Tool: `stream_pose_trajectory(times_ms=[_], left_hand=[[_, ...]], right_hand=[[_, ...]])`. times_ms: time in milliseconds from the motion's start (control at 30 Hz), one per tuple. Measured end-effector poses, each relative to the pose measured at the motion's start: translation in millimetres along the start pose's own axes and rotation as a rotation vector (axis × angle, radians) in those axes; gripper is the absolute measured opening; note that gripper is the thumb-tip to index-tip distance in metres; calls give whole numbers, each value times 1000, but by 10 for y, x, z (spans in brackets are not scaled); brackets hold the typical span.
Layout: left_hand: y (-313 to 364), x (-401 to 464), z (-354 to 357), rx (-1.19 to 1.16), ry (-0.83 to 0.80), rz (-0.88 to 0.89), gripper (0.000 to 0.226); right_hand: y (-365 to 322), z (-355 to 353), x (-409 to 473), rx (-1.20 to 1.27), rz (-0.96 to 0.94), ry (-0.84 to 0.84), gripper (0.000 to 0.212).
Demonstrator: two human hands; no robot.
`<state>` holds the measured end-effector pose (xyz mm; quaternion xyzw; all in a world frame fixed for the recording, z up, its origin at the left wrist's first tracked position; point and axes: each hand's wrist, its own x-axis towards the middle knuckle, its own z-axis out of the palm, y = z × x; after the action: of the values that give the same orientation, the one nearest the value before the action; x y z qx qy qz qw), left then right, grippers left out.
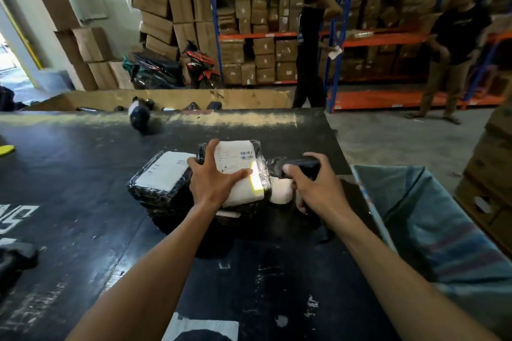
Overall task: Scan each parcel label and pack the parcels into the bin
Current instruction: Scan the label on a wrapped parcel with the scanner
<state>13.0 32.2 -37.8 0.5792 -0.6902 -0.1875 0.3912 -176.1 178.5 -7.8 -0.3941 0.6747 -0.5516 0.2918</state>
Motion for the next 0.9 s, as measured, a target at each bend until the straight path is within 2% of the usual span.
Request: stream_pose_trajectory(times_ms=[167, 367, 900], left_hand=[[11, -185, -98, -19, -3, 32, 99], [-25, -347, -216, -28, 18, 33, 104], [-38, -523, -315, -24, 27, 50, 101]], right_hand=[[-223, 199, -289, -32, -115, -55, 62], [-342, 282, -411, -73, -159, -34, 51], [-371, 235, -632, -55, -187, -13, 57]])
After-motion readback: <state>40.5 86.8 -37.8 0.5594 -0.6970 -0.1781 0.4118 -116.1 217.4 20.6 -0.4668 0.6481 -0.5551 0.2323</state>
